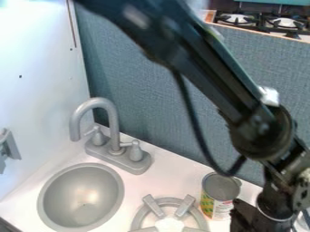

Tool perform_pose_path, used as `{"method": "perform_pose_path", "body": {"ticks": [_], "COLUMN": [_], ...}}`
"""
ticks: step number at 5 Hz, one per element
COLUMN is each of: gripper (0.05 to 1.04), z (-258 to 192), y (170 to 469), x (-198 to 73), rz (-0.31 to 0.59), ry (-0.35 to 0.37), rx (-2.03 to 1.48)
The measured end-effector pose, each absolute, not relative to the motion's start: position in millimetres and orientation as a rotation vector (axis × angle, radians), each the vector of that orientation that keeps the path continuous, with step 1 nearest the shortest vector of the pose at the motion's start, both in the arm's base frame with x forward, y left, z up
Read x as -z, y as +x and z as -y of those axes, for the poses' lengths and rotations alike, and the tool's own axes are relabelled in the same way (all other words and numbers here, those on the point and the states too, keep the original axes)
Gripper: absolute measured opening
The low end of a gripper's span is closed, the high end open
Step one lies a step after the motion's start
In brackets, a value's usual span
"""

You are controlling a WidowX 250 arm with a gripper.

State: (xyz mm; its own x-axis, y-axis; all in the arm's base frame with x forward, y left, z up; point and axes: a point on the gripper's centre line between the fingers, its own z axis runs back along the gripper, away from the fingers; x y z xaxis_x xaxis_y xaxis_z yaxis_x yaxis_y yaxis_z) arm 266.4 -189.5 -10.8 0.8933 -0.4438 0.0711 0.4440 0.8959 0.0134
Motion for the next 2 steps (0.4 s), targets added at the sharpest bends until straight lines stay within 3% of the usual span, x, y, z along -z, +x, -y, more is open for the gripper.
{"method": "perform_pose_path", "body": {"ticks": [2], "gripper": [1.002], "z": [169.2], "y": [228.6], "x": [-31.0], "rz": [0.065], "ry": [0.038], "rx": [0.431]}}
